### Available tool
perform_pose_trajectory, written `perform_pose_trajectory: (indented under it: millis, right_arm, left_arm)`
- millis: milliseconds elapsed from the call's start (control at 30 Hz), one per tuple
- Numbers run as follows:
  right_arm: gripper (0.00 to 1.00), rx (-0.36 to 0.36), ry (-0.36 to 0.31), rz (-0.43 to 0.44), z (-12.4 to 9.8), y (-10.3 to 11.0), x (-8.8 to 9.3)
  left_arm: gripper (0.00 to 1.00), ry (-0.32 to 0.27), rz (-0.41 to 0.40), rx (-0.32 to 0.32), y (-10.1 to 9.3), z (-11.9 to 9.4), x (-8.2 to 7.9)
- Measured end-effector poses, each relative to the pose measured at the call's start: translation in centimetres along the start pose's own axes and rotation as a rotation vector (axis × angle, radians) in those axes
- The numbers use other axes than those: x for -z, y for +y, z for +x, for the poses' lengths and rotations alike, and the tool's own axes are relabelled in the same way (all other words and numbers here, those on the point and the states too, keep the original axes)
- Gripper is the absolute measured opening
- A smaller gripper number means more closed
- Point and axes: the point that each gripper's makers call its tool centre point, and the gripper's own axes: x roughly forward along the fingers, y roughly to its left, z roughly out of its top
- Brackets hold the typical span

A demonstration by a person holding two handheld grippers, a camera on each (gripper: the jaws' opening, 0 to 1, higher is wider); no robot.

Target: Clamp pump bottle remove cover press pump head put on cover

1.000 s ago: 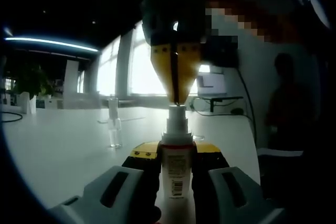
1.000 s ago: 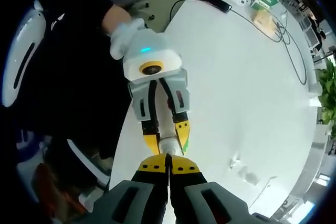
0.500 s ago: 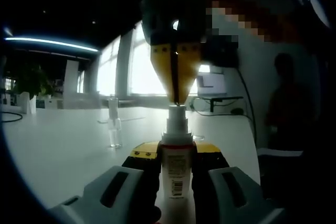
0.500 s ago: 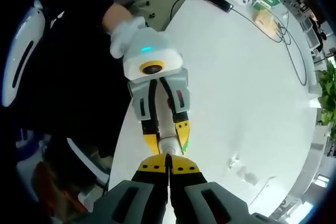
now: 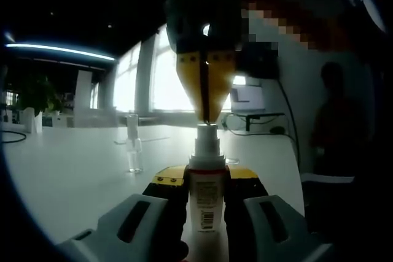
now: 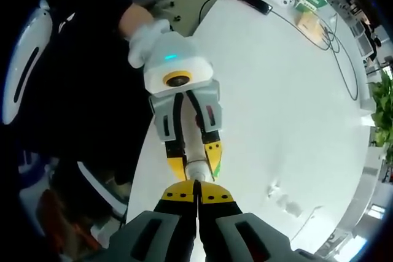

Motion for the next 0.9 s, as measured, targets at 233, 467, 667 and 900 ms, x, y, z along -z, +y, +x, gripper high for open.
perform_pose_trajectory:
  millis: [233, 467, 667, 900]
  right_arm:
    - [0.0, -0.004, 0.002, 0.002, 0.26, 0.02, -0.04]
    - [0.0, -0.006, 0.001, 0.004, 0.47, 0.05, -0.02]
    - [0.0, -0.003, -0.019, 0.01, -0.01, -0.1, 0.05]
    - [0.0, -0.006, -0.018, 0.012, -0.12, -0.03, 0.02]
  left_arm:
    - [0.13, 0.0, 0.0, 0.0, 0.05, -0.01, -0.01]
    - [0.13, 0.0, 0.001, 0.0, 0.18, -0.02, 0.06]
    - [0.13, 0.0, 0.001, 0.001, 0.17, -0.02, 0.09]
    - [0.13, 0.0, 0.002, 0.001, 0.11, -0.02, 0.06]
